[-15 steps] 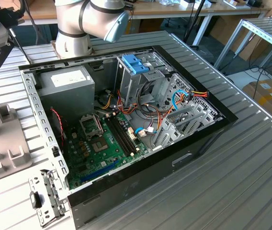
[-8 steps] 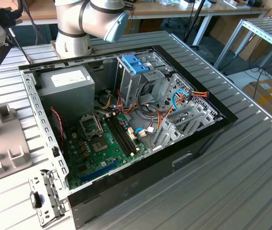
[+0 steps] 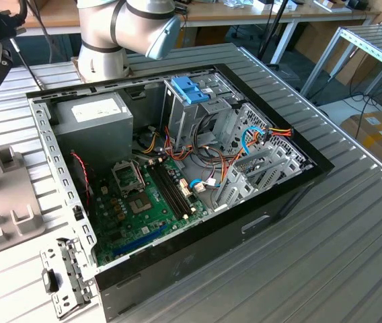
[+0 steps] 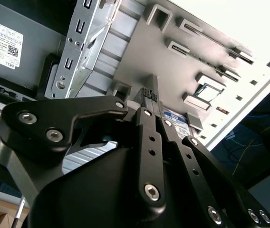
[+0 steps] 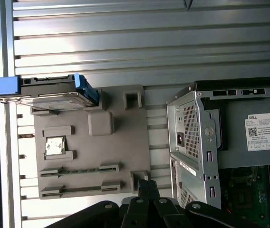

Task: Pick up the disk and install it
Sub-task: 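Reach for the disk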

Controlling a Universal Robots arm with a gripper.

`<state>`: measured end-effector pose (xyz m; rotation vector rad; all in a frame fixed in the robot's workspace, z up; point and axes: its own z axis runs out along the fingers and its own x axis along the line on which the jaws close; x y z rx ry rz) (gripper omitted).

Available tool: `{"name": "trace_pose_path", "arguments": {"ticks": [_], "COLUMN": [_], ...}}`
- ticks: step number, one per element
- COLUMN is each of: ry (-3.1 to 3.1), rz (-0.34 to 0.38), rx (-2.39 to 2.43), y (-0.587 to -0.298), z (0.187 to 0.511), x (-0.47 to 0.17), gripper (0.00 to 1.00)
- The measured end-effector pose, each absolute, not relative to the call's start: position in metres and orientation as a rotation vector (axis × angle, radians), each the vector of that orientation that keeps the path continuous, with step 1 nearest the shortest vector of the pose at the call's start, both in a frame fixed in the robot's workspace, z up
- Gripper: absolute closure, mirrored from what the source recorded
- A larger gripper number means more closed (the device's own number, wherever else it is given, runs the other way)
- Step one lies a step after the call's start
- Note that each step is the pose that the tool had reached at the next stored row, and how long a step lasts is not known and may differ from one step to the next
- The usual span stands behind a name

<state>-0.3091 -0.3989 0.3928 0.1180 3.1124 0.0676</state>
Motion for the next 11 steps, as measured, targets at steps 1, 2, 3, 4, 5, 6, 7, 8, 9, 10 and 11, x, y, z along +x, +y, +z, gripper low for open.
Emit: {"name": "trace_pose_path", "arguments": {"ticks": [1, 2, 3, 4, 5, 6, 7, 8, 9, 10, 11], "ry": [3.112, 3.112, 3.112, 3.112, 3.112, 3.112, 3.112, 3.112, 3.112, 3.112, 3.112], "rz": [0.068, 0.068, 0.068, 0.068, 0.068, 0.068, 0.068, 0.068, 0.068, 0.068, 0.068], "rx": [0.118, 0.118, 0.118, 0.118, 0.118, 0.118, 0.118, 0.118, 0.118, 0.118, 0.118], "y": [-0.3989, -0.3989, -0.3989, -0.3989, -0.3990, -0.3989, -0.3989, -0.3989, -0.3989, -0.3989, -0.3989], "z": [0.3928, 0.3928, 0.3928, 0.3928, 0.3928, 0.3928, 0.3928, 0.3927, 0.3927, 0.3928, 0.3927], "x": [-0.3097, -0.3102, -0.3106, -0.3110, -0.3114, -0.3121, -0.3128, -0.3137, -0.3142, -0.3145, -0.3149], "gripper": [0.89, 0.89, 0.89, 0.89, 0.89, 0.89, 0.89, 0.89, 0.89, 0.89, 0.89]}}
